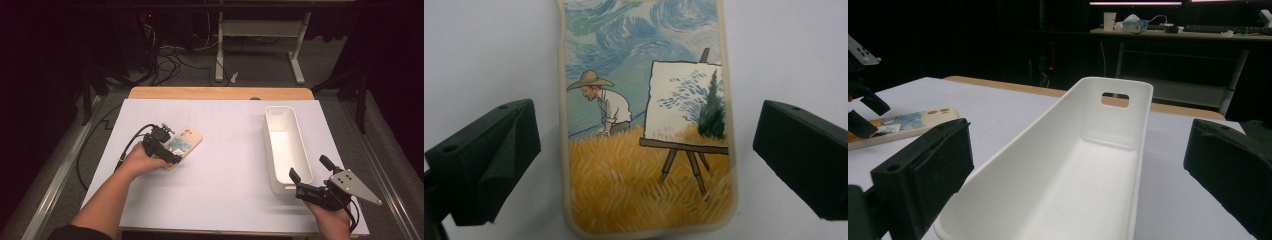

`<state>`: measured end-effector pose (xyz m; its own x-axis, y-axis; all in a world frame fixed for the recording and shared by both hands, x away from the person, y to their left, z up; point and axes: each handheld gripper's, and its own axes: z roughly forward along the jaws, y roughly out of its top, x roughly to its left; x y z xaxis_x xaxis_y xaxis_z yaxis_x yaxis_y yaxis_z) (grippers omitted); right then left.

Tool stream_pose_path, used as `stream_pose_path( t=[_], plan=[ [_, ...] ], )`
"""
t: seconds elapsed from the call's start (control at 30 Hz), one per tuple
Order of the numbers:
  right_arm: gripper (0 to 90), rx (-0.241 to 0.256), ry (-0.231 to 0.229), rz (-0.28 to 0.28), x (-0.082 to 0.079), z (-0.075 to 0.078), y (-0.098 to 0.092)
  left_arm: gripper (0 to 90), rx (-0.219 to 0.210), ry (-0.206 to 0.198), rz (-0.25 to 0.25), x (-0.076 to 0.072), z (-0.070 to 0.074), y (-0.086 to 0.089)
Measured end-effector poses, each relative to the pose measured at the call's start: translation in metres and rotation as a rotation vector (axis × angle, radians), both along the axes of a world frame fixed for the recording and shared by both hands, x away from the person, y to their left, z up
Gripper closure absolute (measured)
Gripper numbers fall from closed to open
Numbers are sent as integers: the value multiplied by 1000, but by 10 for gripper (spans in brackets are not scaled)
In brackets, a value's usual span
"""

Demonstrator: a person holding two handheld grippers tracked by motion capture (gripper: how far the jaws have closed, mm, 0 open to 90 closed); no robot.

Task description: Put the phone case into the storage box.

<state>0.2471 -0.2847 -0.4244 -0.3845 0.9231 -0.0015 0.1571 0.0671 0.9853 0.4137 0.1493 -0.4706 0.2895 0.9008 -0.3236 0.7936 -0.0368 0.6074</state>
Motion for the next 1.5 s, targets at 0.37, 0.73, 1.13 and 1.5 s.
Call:
stream_pose_path(
  t=[0.37,0.73,1.13,1.5],
  plan=[
    [0,2,-1,0,0,0,-1,20,27,-22,-17,3,-8,-4],
    [0,1,0,3,0,0,0,56,35,-44,-61,0,-12,-7],
    [0,4,-1,2,0,0,0,84,29,-43,-64,-1,-12,-6],
    [0,3,-2,4,0,0,0,82,40,-36,-57,0,-13,-8]
  ],
)
